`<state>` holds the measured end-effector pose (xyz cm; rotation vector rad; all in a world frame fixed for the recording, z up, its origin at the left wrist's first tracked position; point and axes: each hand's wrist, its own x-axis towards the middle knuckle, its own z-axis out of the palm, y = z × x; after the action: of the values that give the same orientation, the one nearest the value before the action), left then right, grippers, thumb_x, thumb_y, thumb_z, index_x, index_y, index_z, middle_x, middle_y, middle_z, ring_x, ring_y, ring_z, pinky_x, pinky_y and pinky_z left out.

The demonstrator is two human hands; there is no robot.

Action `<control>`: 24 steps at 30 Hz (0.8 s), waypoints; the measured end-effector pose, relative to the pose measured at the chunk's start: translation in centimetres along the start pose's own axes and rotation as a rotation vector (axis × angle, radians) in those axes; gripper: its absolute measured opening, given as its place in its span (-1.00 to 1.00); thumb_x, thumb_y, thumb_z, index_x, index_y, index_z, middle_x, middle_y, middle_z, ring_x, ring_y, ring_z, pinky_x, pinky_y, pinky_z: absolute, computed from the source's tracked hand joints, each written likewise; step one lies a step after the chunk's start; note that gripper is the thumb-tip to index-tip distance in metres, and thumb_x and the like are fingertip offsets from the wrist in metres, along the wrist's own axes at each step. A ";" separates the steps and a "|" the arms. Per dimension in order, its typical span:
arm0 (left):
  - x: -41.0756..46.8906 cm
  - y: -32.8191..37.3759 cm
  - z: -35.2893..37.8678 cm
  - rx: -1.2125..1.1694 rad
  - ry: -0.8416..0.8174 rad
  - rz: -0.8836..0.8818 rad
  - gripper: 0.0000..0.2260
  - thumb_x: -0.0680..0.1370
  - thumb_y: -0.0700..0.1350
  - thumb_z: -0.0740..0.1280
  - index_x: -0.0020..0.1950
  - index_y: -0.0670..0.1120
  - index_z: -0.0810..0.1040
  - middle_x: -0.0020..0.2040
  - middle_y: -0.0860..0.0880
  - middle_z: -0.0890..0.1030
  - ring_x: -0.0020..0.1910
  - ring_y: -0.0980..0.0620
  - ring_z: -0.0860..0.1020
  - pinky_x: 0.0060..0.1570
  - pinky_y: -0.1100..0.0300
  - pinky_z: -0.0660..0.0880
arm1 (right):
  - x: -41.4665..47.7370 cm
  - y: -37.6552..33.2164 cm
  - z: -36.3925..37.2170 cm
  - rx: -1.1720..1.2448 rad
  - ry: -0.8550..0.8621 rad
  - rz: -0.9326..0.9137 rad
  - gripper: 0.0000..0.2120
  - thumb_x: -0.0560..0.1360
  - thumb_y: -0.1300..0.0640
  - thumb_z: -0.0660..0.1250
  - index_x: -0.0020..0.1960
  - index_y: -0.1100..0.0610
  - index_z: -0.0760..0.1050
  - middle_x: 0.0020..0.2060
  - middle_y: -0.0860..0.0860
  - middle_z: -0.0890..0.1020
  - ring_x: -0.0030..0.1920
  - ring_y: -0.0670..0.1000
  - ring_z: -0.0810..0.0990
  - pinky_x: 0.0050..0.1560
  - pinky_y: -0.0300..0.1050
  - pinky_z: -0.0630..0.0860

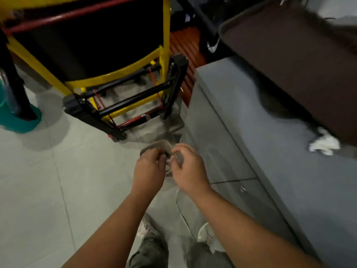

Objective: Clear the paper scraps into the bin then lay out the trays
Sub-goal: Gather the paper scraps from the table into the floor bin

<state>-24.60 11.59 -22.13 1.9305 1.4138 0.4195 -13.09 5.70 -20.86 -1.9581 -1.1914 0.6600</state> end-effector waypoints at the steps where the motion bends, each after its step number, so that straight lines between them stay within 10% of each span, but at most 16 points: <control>1: -1.0 2.4 -1.4 0.003 0.012 0.029 -0.83 0.61 -0.09 0.27 0.15 0.00 0.61 -0.01 0.04 0.65 -0.06 0.05 0.60 -0.05 0.06 0.56 | -1.1 -2.0 -2.4 0.012 0.013 -0.009 -0.85 0.51 0.16 0.30 0.06 0.14 0.54 0.14 -0.03 0.55 0.16 -0.10 0.50 0.19 -0.37 0.39; 4: -3.9 9.5 -5.1 -0.016 0.050 0.109 -0.81 0.62 -0.07 0.29 0.21 0.02 0.58 0.06 0.06 0.65 0.02 0.08 0.61 0.01 0.09 0.57 | -4.2 -6.8 -9.4 0.024 0.076 -0.068 -0.84 0.52 0.16 0.30 0.09 0.13 0.53 0.13 -0.05 0.54 0.13 -0.17 0.46 0.13 -0.56 0.24; 12: -9.0 24.2 -6.3 0.051 0.025 0.418 -0.74 0.60 -0.05 0.31 0.29 -0.01 0.54 0.18 0.06 0.59 0.16 0.07 0.53 0.18 0.08 0.51 | -9.7 -8.2 -24.7 -0.046 0.265 -0.149 -0.79 0.51 0.16 0.30 0.14 0.13 0.51 0.16 0.00 0.54 0.21 -0.06 0.48 0.23 -0.24 0.38; 24: -14.9 34.3 4.9 0.211 -0.335 0.712 -0.71 0.57 -0.02 0.36 0.29 0.00 0.53 0.26 0.04 0.54 0.23 0.04 0.49 0.15 0.26 0.37 | -19.0 1.7 -36.1 -0.207 0.498 0.160 -0.81 0.51 0.17 0.30 0.11 0.05 0.49 0.06 -0.06 0.53 0.10 -0.07 0.50 0.12 -0.18 0.46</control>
<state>-2.79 -9.38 0.42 2.5113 0.5446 0.2470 6.05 -23.58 0.20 -2.2331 -0.8235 0.1056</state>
